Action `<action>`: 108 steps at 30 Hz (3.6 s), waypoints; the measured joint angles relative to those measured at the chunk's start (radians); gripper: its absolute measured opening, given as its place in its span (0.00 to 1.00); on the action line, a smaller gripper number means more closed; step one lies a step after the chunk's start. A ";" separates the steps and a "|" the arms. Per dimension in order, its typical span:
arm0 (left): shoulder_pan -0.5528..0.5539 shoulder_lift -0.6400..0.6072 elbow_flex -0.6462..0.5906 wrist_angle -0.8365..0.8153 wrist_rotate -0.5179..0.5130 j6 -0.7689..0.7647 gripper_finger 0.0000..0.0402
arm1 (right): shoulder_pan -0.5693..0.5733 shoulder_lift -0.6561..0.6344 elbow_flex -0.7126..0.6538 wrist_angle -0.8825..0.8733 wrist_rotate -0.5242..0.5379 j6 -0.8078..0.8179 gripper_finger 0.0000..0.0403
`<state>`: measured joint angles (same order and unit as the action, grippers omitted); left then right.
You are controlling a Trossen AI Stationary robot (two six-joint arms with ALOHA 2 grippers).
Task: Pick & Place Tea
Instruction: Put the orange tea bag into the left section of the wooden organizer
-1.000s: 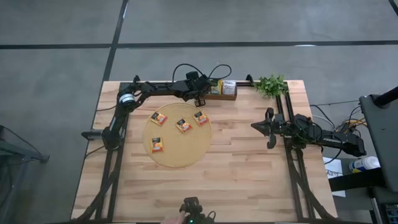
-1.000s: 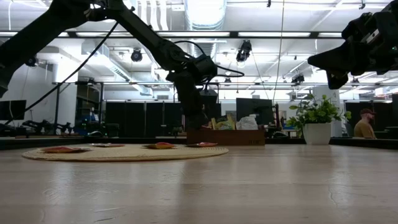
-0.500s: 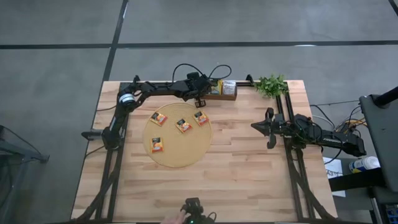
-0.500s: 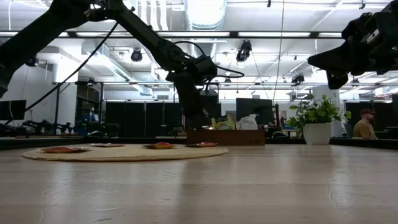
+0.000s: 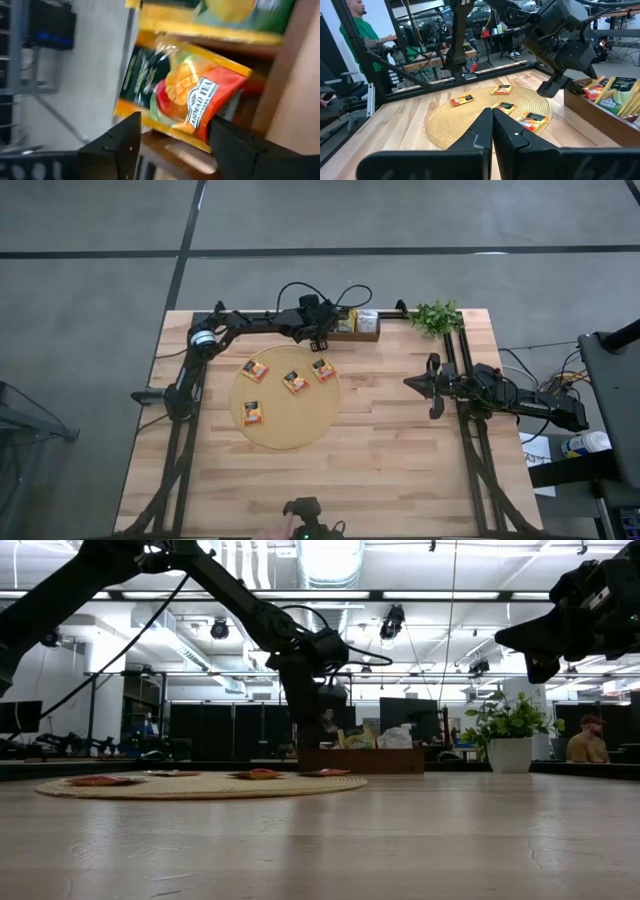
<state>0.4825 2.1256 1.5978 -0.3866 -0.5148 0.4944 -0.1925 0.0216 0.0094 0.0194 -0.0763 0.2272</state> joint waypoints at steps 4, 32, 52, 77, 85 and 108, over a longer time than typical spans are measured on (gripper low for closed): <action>0.000 -0.006 0.000 -0.037 -0.043 0.032 0.56 | 0.000 0.000 0.000 0.000 0.000 0.000 0.02; 0.016 -0.216 -0.001 -0.201 0.439 -0.150 0.57 | 0.000 0.000 0.000 0.000 0.000 0.000 0.02; 0.018 -0.446 -0.145 -0.377 0.608 -0.209 0.57 | 0.000 0.000 0.000 0.000 0.000 0.000 0.02; -0.227 -0.648 -0.552 -0.156 0.505 -0.481 0.57 | 0.000 0.002 0.000 0.000 0.000 0.000 0.02; -0.226 -0.518 -0.570 -0.091 0.505 -0.495 0.57 | 0.000 0.002 0.000 0.000 0.000 0.000 0.02; -0.228 -0.349 -0.562 -0.050 0.485 -0.572 0.55 | 0.000 0.002 0.000 0.000 0.000 0.000 0.02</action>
<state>0.2543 1.7767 1.0359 -0.4366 -0.0299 -0.0776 -0.1925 0.0231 0.0093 0.0196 -0.0761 0.2272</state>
